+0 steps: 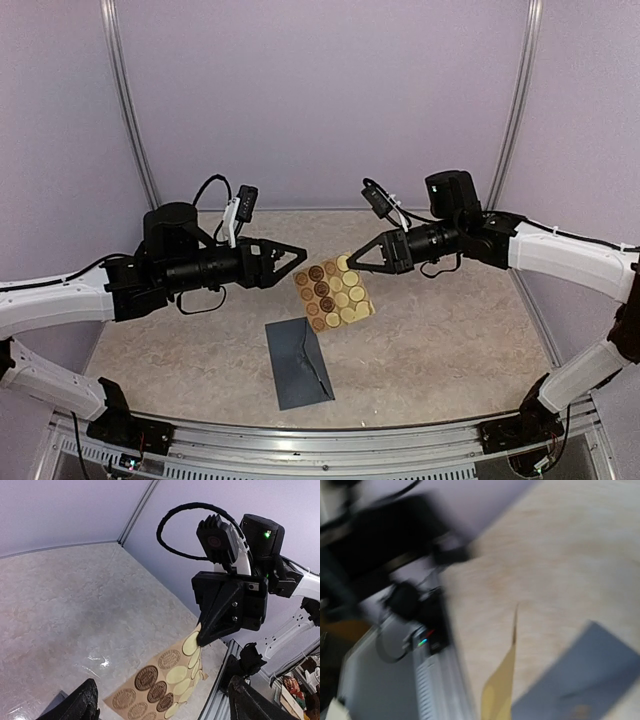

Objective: Place the letter into the envelope and seal it

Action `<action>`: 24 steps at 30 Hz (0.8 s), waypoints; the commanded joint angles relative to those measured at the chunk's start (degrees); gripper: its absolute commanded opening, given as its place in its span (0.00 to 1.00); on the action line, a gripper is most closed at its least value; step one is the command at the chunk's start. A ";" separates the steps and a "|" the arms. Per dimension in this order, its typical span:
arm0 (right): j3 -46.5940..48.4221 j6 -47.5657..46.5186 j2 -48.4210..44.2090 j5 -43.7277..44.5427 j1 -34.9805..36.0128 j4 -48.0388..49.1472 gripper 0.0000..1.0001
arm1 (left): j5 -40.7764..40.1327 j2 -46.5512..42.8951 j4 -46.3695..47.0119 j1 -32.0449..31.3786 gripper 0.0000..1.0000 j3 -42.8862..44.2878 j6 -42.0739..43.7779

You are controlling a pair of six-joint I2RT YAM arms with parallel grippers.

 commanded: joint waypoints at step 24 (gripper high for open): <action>8.56 -6.38 -1.55 -5.05 11.35 -10.52 0.00 | 25.72 -0.01 -15.35 -0.89 0.71 6.51 15.83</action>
